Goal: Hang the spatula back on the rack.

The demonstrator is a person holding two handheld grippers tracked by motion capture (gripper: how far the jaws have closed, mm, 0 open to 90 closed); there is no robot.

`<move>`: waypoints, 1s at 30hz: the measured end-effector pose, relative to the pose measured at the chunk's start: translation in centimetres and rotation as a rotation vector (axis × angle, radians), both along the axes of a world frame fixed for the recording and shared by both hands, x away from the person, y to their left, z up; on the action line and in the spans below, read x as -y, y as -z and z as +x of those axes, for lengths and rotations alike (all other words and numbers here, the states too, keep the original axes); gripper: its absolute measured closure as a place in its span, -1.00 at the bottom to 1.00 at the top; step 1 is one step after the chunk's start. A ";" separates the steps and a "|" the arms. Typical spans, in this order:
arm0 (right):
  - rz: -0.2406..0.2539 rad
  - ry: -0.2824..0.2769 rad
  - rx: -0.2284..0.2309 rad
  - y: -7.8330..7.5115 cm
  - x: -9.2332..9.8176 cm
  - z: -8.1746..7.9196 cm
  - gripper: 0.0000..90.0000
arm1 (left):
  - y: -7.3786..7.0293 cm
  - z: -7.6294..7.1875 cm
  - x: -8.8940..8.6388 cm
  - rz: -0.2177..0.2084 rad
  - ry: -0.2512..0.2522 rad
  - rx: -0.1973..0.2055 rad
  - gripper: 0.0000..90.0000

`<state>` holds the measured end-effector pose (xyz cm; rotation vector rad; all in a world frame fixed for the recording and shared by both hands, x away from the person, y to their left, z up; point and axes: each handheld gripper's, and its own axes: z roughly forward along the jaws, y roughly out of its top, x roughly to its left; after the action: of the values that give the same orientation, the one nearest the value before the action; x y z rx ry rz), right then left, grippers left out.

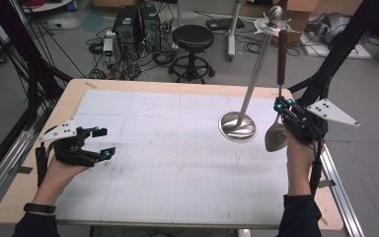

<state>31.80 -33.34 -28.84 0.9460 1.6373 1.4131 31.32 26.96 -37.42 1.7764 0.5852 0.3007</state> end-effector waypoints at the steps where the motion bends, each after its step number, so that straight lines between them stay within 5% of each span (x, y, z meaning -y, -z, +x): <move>1: 0.000 -0.003 0.002 0.0 0.0 -0.1 0.89 | 0.0 0.0 0.0 0.001 0.003 0.000 -0.57; 30: -0.003 0.023 -0.037 0.3 -0.8 2.0 0.89 | 0.1 0.0 0.1 0.011 0.004 -0.004 -0.57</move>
<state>33.85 -32.56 -29.13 0.9910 1.6503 1.3850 31.37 26.85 -37.51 1.7886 0.5839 0.2986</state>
